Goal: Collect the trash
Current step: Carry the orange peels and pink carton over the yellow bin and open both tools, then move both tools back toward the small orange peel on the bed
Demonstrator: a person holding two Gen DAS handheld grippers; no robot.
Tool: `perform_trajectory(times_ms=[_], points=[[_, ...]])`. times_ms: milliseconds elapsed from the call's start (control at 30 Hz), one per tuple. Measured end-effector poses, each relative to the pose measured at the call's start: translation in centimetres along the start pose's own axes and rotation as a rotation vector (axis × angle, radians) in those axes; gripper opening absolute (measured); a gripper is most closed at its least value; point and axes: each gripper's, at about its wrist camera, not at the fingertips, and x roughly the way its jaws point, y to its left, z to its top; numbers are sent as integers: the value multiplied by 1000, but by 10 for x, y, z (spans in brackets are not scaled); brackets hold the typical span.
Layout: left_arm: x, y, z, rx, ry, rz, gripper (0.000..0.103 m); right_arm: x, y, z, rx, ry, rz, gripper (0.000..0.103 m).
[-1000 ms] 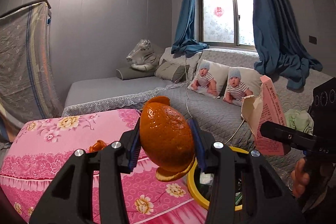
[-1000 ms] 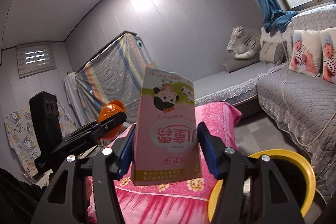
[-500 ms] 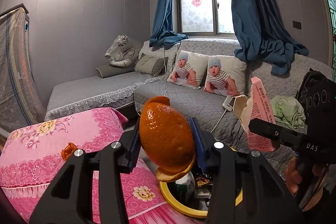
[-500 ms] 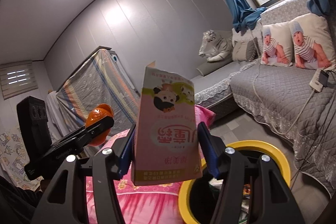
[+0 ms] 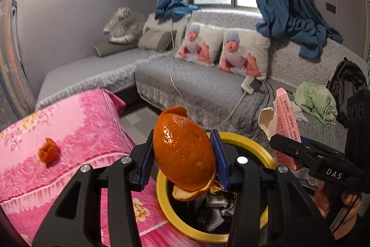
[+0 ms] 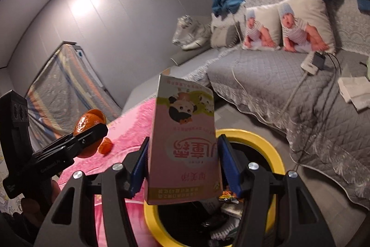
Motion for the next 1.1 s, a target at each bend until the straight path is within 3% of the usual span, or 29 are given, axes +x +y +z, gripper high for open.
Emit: perform_trajectory(times_ms=[233, 267, 300, 367, 500, 700, 867, 1100], points=[[41, 0, -14, -16, 101, -17, 47, 25, -19, -12, 60, 85, -23, 56], [43, 1, -16, -20, 103, -18, 51, 28, -19, -13, 56, 99, -36, 59], [41, 3, -17, -24, 98, -8, 68, 32, -21, -14, 56, 109, -64, 69], [34, 7, -17, -35, 63, 36, 86, 33, -27, -17, 86, 97, -108, 84], [13, 13, -12, -52, 20, 65, 89, 33, -41, -17, 150, 92, -118, 84], [-48, 26, 0, -96, -100, 53, 95, 25, -33, -13, 132, 55, -121, 84], [-98, 33, 3, -90, -215, 84, 95, 21, -9, -6, 86, 22, -139, 84], [-147, 56, -1, -119, -299, 123, 95, 19, 40, 1, -6, -26, -122, 84]])
